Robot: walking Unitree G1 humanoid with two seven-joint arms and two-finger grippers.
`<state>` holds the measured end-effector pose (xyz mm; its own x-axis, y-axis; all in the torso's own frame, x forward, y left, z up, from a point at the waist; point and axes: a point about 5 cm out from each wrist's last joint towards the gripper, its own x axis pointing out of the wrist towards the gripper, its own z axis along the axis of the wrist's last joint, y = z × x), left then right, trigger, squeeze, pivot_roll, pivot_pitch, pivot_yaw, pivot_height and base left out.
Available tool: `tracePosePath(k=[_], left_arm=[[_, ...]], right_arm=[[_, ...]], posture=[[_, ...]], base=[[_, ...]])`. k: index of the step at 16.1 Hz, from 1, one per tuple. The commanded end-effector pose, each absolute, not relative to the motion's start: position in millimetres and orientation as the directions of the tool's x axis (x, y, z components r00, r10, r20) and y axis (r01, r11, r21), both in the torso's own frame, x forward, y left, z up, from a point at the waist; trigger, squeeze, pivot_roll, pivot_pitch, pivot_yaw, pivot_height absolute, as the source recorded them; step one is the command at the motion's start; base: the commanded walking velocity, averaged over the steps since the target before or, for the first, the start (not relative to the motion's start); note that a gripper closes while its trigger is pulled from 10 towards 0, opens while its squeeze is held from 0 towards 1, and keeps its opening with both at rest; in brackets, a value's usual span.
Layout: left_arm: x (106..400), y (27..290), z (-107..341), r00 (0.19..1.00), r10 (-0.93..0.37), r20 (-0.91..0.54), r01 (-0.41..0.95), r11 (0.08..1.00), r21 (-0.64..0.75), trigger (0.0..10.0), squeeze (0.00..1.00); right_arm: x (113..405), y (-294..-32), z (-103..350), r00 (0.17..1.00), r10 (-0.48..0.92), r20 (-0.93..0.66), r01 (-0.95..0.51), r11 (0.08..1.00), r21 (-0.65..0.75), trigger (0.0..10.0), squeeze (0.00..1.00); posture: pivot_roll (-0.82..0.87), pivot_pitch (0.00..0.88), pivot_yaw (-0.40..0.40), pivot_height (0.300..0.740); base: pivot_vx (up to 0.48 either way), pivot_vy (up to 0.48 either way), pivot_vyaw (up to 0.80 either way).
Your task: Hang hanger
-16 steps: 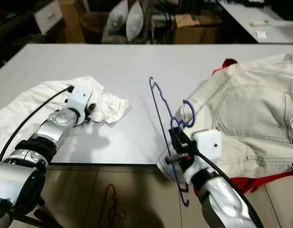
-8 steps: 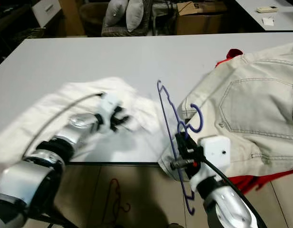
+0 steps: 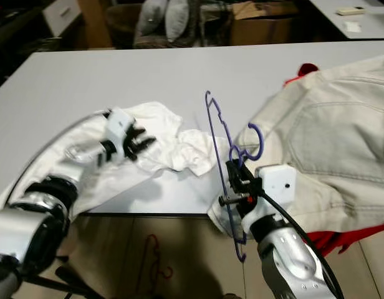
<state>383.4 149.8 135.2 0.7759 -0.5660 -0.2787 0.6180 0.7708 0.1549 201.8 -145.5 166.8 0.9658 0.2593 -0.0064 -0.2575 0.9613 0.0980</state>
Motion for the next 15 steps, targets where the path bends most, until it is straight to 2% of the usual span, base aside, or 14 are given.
tracePosePath(k=[1, 3, 5, 6, 7, 9, 10, 11, 12, 13, 15], left_arm=[[386, 151, 142, 0.769, -0.575, -0.278, 0.631, 0.753, 0.187, 10.0, 1.0], [385, 151, 139, 0.758, -0.575, -0.309, 0.643, 0.74, 0.199, 10.0, 1.0], [381, 145, 125, 0.72, -0.557, -0.413, 0.671, 0.712, 0.208, 10.0, 1.0], [378, 141, 118, 0.7, -0.555, -0.45, 0.682, 0.707, 0.189, 10.0, 0.61], [374, 135, 108, 0.666, -0.555, -0.499, 0.7, 0.695, 0.163, 10.0, 0.0], [371, 133, 99, 0.655, -0.513, -0.554, 0.697, 0.693, 0.183, 10.0, 0.0], [371, 134, 98, 0.672, -0.487, -0.558, 0.678, 0.708, 0.199, 4.8, 0.0], [372, 136, 98, 0.687, -0.464, -0.559, 0.657, 0.725, 0.206, 1.6, 0.0], [373, 139, 97, 0.708, -0.437, -0.555, 0.626, 0.752, 0.207, 0.0, 0.0], [373, 139, 97, 0.713, -0.437, -0.548, 0.615, 0.765, 0.189, 0.0, 0.0], [371, 139, 96, 0.702, -0.459, -0.545, 0.625, 0.764, 0.16, 0.0, 0.0]], right_arm=[[202, -151, 167, 0.972, 0.237, 0.002, -0.236, 0.967, 0.092, 10.0, 0.0], [202, -157, 165, 0.975, 0.222, -0.002, -0.221, 0.971, 0.087, 10.0, 0.0], [199, -165, 164, 0.97, 0.242, -0.023, -0.239, 0.966, 0.095, 10.0, 0.0], [196, -169, 165, 0.964, 0.265, -0.034, -0.261, 0.961, 0.087, 10.0, 0.0], [190, -176, 167, 0.947, 0.313, -0.066, -0.31, 0.949, 0.049, 10.0, 0.0], [181, -183, 172, 0.925, 0.364, -0.109, -0.367, 0.93, -0.011, 10.0, 0.0], [177, -184, 175, 0.913, 0.389, -0.122, -0.395, 0.918, -0.029, 10.0, 0.0], [174, -184, 176, 0.904, 0.406, -0.131, -0.414, 0.91, -0.036, 10.0, 0.0], [169, -185, 177, 0.885, 0.44, -0.156, -0.451, 0.891, -0.047, 10.0, 0.0], [163, -187, 178, 0.866, 0.465, -0.182, -0.481, 0.875, -0.053, 10.0, 0.0], [157, -202, 180, 0.882, 0.424, -0.204, -0.445, 0.893, -0.069, 10.0, 0.0]], posture=[[-0.06, 0.018, 0.148, 0.74], [-0.06, 0.013, 0.154, 0.74], [-0.07, 0.009, 0.165, 0.74], [-0.08, 0.012, 0.171, 0.74], [-0.09, 0.015, 0.178, 0.74], [-0.1, 0.016, 0.185, 0.74], [-0.1, 0.016, 0.185, 0.74], [-0.11, 0.018, 0.187, 0.74], [-0.11, 0.02, 0.194, 0.74], [-0.11, 0.02, 0.194, 0.74], [-0.12, 0.019, 0.188, 0.74]], base=[[0.0, 0.0, 0.0], [0.0, 0.0, 0.0], [0.0, 0.0, 0.0], [0.0, 0.0, 0.0], [0.0, 0.0, 0.0], [0.0, 0.0, 0.0], [0.0, 0.0, 0.0], [0.0, 0.0, 0.0], [0.0, 0.0, 0.0], [0.0, 0.0, 0.0], [0.0, 0.0, 0.0]])
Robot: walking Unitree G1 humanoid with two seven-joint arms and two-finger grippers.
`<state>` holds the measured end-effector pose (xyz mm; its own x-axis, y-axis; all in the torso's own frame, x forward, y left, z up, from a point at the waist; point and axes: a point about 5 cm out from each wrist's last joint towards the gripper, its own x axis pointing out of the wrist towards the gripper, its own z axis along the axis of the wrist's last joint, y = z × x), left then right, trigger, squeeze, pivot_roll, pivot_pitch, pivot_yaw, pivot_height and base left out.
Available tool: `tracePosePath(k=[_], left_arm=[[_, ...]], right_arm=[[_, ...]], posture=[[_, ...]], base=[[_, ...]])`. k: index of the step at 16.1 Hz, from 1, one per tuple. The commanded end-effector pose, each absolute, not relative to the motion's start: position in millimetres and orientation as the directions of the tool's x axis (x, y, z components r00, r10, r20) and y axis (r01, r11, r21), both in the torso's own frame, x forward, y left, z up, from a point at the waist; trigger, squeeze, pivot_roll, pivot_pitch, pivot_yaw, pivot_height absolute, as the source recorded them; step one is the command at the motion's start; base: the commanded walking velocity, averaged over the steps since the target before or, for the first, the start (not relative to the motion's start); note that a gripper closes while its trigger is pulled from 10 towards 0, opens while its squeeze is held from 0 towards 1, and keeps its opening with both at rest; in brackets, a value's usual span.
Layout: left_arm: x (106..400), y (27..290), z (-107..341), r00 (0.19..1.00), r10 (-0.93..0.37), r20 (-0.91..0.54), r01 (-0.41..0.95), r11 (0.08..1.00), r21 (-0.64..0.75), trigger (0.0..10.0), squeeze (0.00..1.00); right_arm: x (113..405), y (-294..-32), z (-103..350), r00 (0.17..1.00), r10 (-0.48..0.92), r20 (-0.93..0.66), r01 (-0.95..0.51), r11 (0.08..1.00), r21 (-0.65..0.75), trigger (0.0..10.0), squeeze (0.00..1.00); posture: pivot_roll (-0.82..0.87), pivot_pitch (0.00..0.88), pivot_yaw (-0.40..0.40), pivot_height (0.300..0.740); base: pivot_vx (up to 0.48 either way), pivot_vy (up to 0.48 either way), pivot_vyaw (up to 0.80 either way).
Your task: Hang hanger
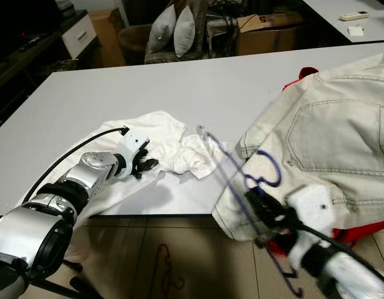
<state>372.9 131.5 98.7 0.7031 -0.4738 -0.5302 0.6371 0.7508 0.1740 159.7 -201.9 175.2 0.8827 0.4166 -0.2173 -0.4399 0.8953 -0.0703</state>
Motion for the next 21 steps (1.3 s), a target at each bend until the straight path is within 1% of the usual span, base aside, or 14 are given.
tracePosePath(k=[1, 5, 6, 7, 9, 13, 17, 19, 21], left_arm=[[371, 139, 95, 0.7, -0.462, -0.544, 0.625, 0.765, 0.154, 0.0, 0.0], [370, 139, 93, 0.705, -0.477, -0.526, 0.618, 0.776, 0.125, 0.0, 0.0], [369, 139, 93, 0.704, -0.482, -0.521, 0.617, 0.779, 0.113, 0.0, 0.0], [369, 139, 93, 0.71, -0.479, -0.516, 0.61, 0.784, 0.112, 0.0, 0.0], [371, 141, 95, 0.729, -0.468, -0.5, 0.592, 0.798, 0.116, 0.0, 0.0], [377, 149, 106, 0.779, -0.444, -0.443, 0.544, 0.83, 0.124, 0.0, 0.0], [392, 155, 143, 0.868, -0.428, -0.253, 0.466, 0.878, 0.111, 0.0, 0.0], [400, 156, 167, 0.886, -0.434, -0.165, 0.455, 0.883, 0.118, 0.0, 0.0], [410, 154, 208, 0.883, -0.468, -0.029, 0.468, 0.875, 0.126, 0.0, 0.0]], right_arm=[[157, -206, 180, 0.892, 0.403, -0.204, -0.424, 0.902, -0.075, 10.0, 0.0], [165, -224, 184, 0.948, 0.274, -0.162, -0.292, 0.95, -0.106, 10.0, 0.0], [169, -231, 189, 0.968, 0.221, -0.116, -0.232, 0.968, -0.095, 10.0, 0.0], [171, -234, 192, 0.976, 0.198, -0.086, -0.205, 0.975, -0.084, 10.0, 0.0], [172, -236, 195, 0.982, 0.181, -0.057, -0.184, 0.981, -0.059, 10.0, 0.0], [169, -232, 193, 0.973, 0.222, -0.068, -0.225, 0.974, -0.033, 10.0, 0.0], [170, -234, 193, 0.977, 0.205, -0.06, -0.206, 0.978, -0.016, 10.0, 0.0], [170, -235, 192, 0.977, 0.203, -0.061, -0.205, 0.979, -0.017, 10.0, 0.0], [172, -235, 193, 0.978, 0.201, -0.056, -0.202, 0.979, -0.019, 10.0, 0.0]], posture=[[-0.12, 0.019, 0.188, 0.74], [-0.12, 0.017, 0.18, 0.74], [-0.11, 0.017, 0.172, 0.74], [-0.11, 0.017, 0.172, 0.74], [-0.11, 0.018, 0.166, 0.74], [-0.11, 0.019, 0.166, 0.74], [-0.11, 0.015, 0.164, 0.74], [-0.11, 0.004, 0.159, 0.74], [-0.1, 0.0, 0.156, 0.74]], base=[[0.0, 0.0, 0.0], [0.0, 0.0, 0.0], [0.0, 0.0, 0.0], [0.0, 0.0, 0.0], [0.0, 0.0, 0.0], [0.0, 0.0, 0.0], [0.0, 0.0, 0.0], [0.0, 0.0, 0.0], [0.0, 0.0, 0.0]])
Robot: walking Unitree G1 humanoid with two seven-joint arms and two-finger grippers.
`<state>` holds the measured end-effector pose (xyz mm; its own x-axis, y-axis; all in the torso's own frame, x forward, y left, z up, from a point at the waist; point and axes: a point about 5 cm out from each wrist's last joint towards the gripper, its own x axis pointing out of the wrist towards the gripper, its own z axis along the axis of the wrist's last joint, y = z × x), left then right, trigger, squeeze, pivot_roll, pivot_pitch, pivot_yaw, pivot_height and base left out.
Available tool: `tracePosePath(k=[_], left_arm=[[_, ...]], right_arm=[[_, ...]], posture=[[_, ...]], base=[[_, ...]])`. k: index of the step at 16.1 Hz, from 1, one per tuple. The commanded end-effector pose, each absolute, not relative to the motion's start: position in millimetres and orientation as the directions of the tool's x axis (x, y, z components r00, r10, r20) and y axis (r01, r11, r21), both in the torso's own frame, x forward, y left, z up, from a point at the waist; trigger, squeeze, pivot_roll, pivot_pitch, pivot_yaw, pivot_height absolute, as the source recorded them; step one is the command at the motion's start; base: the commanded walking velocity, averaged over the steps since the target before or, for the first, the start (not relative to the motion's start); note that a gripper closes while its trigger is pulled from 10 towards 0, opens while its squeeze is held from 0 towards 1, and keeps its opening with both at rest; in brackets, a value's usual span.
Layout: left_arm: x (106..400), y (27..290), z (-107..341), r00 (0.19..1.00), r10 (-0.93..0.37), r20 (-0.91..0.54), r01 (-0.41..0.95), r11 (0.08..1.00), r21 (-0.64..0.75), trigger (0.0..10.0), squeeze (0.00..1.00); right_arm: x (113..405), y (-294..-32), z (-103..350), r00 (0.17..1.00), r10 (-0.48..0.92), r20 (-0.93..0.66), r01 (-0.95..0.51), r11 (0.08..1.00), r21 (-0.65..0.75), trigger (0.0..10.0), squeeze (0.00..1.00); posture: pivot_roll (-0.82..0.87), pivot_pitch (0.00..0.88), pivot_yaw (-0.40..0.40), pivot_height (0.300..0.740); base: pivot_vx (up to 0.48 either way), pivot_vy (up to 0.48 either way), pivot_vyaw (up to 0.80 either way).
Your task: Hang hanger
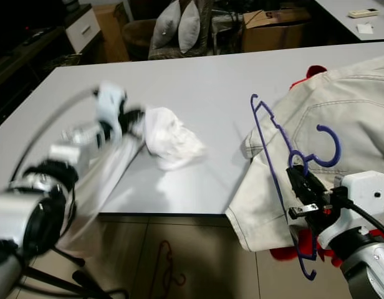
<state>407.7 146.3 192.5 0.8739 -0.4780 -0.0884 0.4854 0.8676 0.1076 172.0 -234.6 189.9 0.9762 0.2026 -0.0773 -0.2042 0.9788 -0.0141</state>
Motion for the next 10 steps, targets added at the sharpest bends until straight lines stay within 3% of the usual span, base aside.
tracePosePath(k=[1, 3, 5, 9, 10], left_arm=[[415, 154, 235, 0.877, -0.477, 0.053, 0.469, 0.875, 0.117, 0.0, 0.0], [418, 155, 271, 0.859, -0.484, 0.166, 0.473, 0.875, 0.103, 0.0, 0.0], [416, 153, 308, 0.789, -0.528, 0.314, 0.545, 0.838, 0.041, 0.0, 0.0], [415, 146, 274, 0.784, -0.599, 0.165, 0.584, 0.801, 0.132, 0.0, 0.0], [413, 145, 248, 0.799, -0.598, 0.07, 0.584, 0.798, 0.15, 0.0, 0.0]], right_arm=[[174, -235, 192, 0.979, 0.199, -0.054, -0.2, 0.98, -0.02, 10.0, 0.0], [177, -235, 192, 0.98, 0.195, -0.049, -0.196, 0.98, -0.02, 10.0, 0.0], [179, -234, 191, 0.981, 0.191, -0.044, -0.192, 0.981, -0.019, 10.0, 0.0], [179, -227, 186, 0.977, 0.208, -0.053, -0.209, 0.978, -0.01, 10.0, 0.0], [179, -225, 185, 0.975, 0.214, -0.055, -0.215, 0.977, -0.006, 10.0, 0.0]], posture=[[-0.1, 0.0, 0.151, 0.74], [-0.09, 0.0, 0.151, 0.74], [-0.09, 0.0, 0.158, 0.74], [-0.08, 0.0, 0.164, 0.74], [-0.08, 0.0, 0.163, 0.74]], base=[[0.0, 0.0, 0.0], [0.0, 0.0, 0.0], [0.0, 0.0, 0.0], [0.0, 0.0, 0.0], [0.0, 0.0, 0.0]])
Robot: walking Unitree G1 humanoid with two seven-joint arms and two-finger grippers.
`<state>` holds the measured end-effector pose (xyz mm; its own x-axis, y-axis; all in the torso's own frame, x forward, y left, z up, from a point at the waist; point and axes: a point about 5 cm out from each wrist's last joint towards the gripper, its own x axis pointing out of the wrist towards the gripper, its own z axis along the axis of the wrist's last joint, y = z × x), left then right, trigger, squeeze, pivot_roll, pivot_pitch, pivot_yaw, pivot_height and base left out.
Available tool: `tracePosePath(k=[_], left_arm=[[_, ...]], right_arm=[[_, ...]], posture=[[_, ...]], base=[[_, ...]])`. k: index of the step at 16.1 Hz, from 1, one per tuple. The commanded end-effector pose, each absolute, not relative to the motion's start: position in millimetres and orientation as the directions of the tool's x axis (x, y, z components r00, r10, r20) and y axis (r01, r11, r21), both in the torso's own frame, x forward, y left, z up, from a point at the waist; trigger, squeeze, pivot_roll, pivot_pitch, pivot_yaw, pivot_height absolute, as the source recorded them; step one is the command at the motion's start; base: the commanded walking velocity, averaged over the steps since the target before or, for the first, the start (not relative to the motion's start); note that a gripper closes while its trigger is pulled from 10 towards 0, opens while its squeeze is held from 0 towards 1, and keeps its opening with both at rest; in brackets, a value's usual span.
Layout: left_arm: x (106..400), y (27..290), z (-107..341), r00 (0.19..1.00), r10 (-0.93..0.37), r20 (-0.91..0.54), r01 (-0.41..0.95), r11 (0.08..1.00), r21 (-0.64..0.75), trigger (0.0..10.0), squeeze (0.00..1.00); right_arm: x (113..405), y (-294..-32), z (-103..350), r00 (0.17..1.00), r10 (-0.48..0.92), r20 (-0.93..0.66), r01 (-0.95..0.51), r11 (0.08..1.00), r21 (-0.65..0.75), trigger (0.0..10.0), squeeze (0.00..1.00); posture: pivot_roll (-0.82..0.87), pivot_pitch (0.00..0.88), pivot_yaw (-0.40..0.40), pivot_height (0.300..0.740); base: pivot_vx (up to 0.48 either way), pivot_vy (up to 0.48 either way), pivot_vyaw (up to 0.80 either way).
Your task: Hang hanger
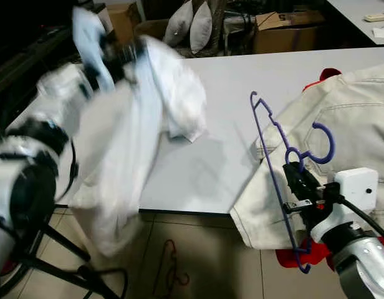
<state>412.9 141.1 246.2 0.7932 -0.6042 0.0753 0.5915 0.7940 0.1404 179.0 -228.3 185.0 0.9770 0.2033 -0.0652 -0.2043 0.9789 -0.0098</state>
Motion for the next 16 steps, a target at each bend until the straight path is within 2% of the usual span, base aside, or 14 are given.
tracePosePath(k=[1, 2, 3, 4, 5, 9, 12, 13, 14, 15, 16], left_arm=[[410, 143, 214, 0.822, -0.564, -0.082, 0.568, 0.8, 0.195, 0.0, 0.0], [406, 141, 191, 0.823, -0.54, -0.178, 0.569, 0.786, 0.242, 2.5, 0.0], [405, 141, 182, 0.826, -0.522, -0.211, 0.562, 0.788, 0.252, 10.0, 0.0], [401, 145, 167, 0.831, -0.484, -0.273, 0.548, 0.797, 0.256, 10.0, 0.04], [398, 148, 156, 0.831, -0.463, -0.307, 0.537, 0.812, 0.229, 10.0, 1.0], [399, 164, 161, 0.863, -0.426, -0.273, 0.471, 0.873, 0.126, 10.0, 1.0], [398, 165, 165, 0.833, -0.509, -0.217, 0.521, 0.853, 0.0, 10.0, 1.0], [395, 157, 165, 0.787, -0.594, -0.169, 0.589, 0.804, -0.082, 10.0, 1.0], [389, 144, 160, 0.707, -0.694, -0.137, 0.675, 0.72, -0.162, 10.0, 1.0], [381, 134, 150, 0.633, -0.759, -0.154, 0.734, 0.651, -0.194, 10.0, 1.0], [374, 128, 135, 0.598, -0.772, -0.215, 0.761, 0.631, -0.151, 10.0, 1.0]], right_arm=[[179, -223, 185, 0.974, 0.218, -0.056, -0.219, 0.976, -0.003, 10.0, 0.0], [180, -221, 185, 0.972, 0.227, -0.058, -0.228, 0.974, -0.002, 10.0, 0.0], [180, -220, 185, 0.971, 0.231, -0.059, -0.231, 0.973, -0.002, 10.0, 0.0], [181, -219, 185, 0.969, 0.238, -0.061, -0.239, 0.971, -0.003, 10.0, 0.0], [181, -218, 185, 0.968, 0.243, -0.064, -0.244, 0.97, -0.005, 10.0, 0.0], [178, -214, 182, 0.961, 0.262, -0.084, -0.264, 0.965, -0.006, 10.0, 0.0], [174, -208, 178, 0.957, 0.273, -0.096, -0.274, 0.962, 0.008, 10.0, 0.0], [172, -205, 177, 0.955, 0.278, -0.1, -0.279, 0.96, 0.014, 10.0, 0.0], [172, -204, 176, 0.955, 0.28, -0.101, -0.28, 0.96, 0.017, 10.0, 0.0], [172, -204, 176, 0.955, 0.279, -0.101, -0.279, 0.96, 0.018, 10.0, 0.0], [172, -203, 176, 0.955, 0.279, -0.099, -0.278, 0.96, 0.018, 10.0, 0.0]], posture=[[-0.08, 0.002, 0.161, 0.74], [-0.08, 0.006, 0.157, 0.74], [-0.08, 0.008, 0.157, 0.74], [-0.09, 0.016, 0.155, 0.74], [-0.09, 0.019, 0.155, 0.74], [-0.09, 0.023, 0.165, 0.74], [-0.1, 0.025, 0.174, 0.74], [-0.1, 0.025, 0.18, 0.74], [-0.1, 0.025, 0.185, 0.74], [-0.1, 0.023, 0.186, 0.74], [-0.1, 0.026, 0.187, 0.74]], base=[[0.0, 0.0, 0.0], [0.0, 0.0, 0.0], [0.0, 0.0, 0.0], [0.0, 0.0, 0.0], [0.0, 0.0, 0.0], [0.0, 0.0, 0.0], [0.0, 0.0, 0.0], [0.0, 0.0, 0.0], [0.0, 0.0, 0.0], [0.0, 0.0, 0.0], [0.0, 0.0, 0.0]])
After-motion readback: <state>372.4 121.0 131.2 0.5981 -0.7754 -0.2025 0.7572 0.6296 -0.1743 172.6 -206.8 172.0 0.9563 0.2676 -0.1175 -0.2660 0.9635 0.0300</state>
